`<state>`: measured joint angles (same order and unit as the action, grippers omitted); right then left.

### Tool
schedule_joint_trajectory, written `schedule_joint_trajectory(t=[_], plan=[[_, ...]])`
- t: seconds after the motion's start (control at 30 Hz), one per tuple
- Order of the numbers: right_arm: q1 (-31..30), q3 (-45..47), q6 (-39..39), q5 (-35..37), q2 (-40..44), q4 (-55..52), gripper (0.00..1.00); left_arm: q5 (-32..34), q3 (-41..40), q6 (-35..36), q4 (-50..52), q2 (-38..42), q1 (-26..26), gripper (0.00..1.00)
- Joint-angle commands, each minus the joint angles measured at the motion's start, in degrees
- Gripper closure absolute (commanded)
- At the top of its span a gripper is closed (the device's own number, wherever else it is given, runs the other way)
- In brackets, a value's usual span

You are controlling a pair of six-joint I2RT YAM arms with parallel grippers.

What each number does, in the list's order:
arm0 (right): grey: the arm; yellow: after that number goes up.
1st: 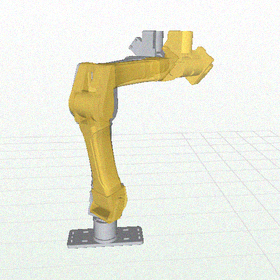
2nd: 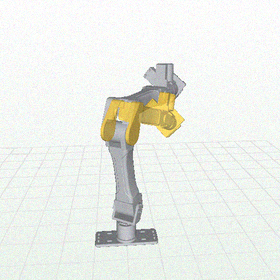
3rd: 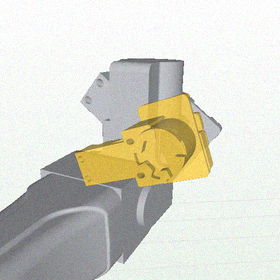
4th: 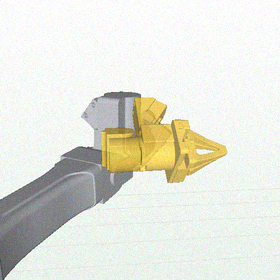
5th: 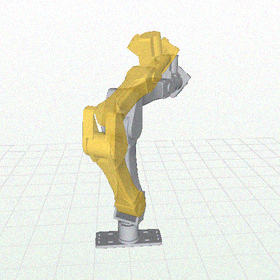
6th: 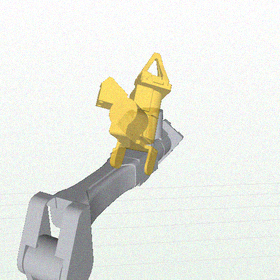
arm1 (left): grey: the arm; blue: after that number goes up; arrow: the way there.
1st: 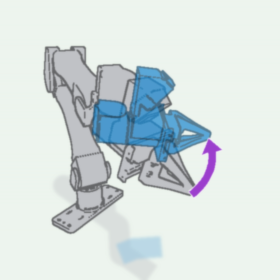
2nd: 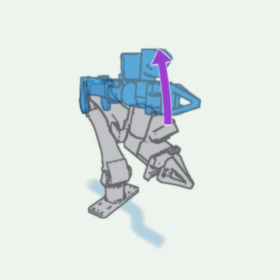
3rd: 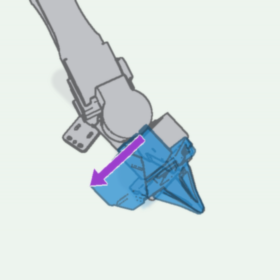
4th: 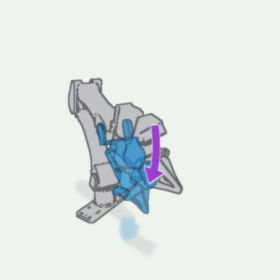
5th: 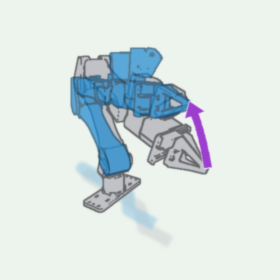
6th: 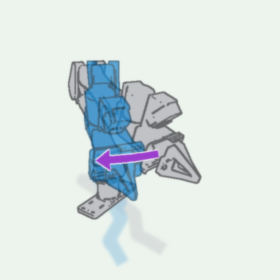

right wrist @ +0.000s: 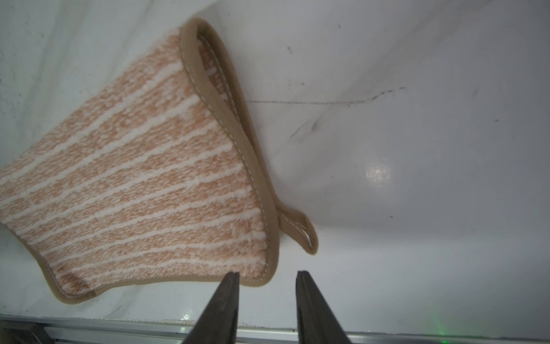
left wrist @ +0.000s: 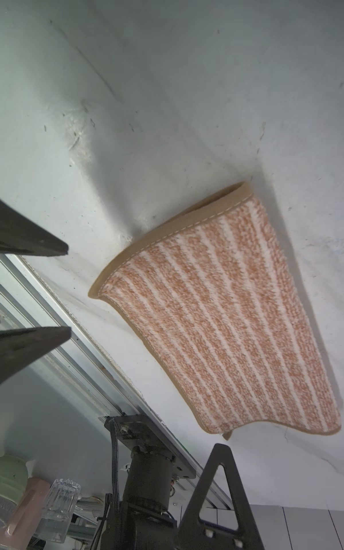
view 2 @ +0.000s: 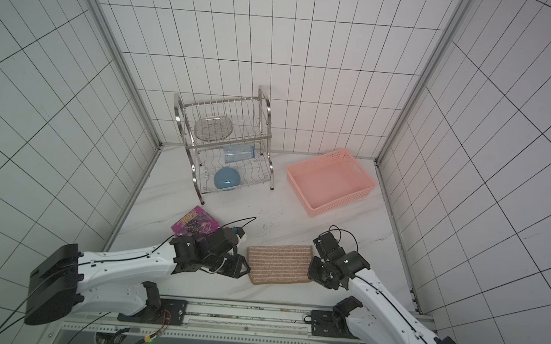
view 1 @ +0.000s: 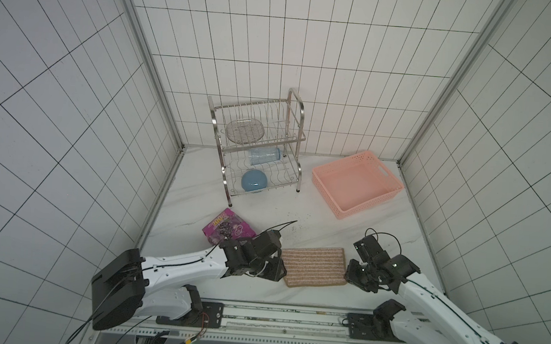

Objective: Fold the square dishcloth
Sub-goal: Fold the cleaning item at the center of the board.

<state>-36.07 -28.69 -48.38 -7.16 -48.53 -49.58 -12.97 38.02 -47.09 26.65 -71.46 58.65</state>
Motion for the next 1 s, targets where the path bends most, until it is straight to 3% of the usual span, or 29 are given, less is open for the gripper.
schedule_joint_trajectory(t=[0.0,0.6,0.83,0.97], plan=[[0.00,1.25,-2.01,-0.58,0.44,-1.40,0.63,-1.51,-0.16,-1.59,-2.32,-2.64,0.52,0.59],[-0.01,2.88,-2.66,-1.10,2.07,-0.50,0.55,-1.96,1.60,-2.39,-4.51,-11.00,0.66,0.66],[0.10,4.77,-4.14,-3.50,2.07,3.35,0.56,-2.13,1.85,-2.46,-4.77,-11.64,0.67,0.88],[0.07,5.89,-5.18,-3.93,2.38,5.85,0.59,-2.23,1.72,-2.52,-4.76,-11.29,0.66,0.94]])
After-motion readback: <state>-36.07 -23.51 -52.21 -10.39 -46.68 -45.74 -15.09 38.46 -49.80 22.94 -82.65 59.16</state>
